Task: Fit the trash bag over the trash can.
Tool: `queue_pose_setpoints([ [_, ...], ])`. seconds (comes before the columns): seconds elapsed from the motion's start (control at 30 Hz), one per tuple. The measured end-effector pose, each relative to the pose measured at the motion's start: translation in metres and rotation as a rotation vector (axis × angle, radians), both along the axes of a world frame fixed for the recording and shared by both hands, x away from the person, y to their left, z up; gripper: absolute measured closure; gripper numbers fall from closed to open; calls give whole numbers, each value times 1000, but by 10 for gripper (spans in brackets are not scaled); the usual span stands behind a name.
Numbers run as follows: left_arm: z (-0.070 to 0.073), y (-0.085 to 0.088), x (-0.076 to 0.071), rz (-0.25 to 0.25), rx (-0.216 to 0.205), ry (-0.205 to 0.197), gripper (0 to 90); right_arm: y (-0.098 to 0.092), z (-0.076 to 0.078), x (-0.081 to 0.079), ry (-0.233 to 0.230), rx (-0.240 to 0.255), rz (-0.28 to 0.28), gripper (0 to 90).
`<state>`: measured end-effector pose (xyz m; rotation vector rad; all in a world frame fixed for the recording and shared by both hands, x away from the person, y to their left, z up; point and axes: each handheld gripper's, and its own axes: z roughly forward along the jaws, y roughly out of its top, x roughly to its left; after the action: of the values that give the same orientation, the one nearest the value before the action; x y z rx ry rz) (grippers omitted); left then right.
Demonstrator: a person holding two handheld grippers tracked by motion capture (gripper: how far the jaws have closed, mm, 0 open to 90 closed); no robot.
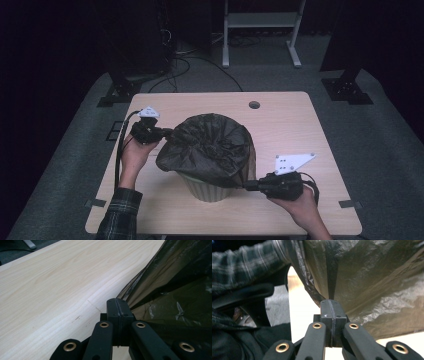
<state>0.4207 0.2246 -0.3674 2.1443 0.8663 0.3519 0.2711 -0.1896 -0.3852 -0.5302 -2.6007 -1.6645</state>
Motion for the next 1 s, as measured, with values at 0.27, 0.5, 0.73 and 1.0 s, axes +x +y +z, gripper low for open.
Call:
queue_pose_setpoints([
  [0.27,-1,0,0,0,-8,2,900,15,-34,4,60,-99,2,900],
  [0.5,1,1,-1,-2,-18,-3,900,22,-45,7,86,-108,15,900],
  [0.73,3,1,-2,-9,-26,-7,900,34,-52,3,92,-141,41,900],
  [1.0,3,2,-1,-3,-23,1,900,45,-57,1,89,-145,57,900],
])
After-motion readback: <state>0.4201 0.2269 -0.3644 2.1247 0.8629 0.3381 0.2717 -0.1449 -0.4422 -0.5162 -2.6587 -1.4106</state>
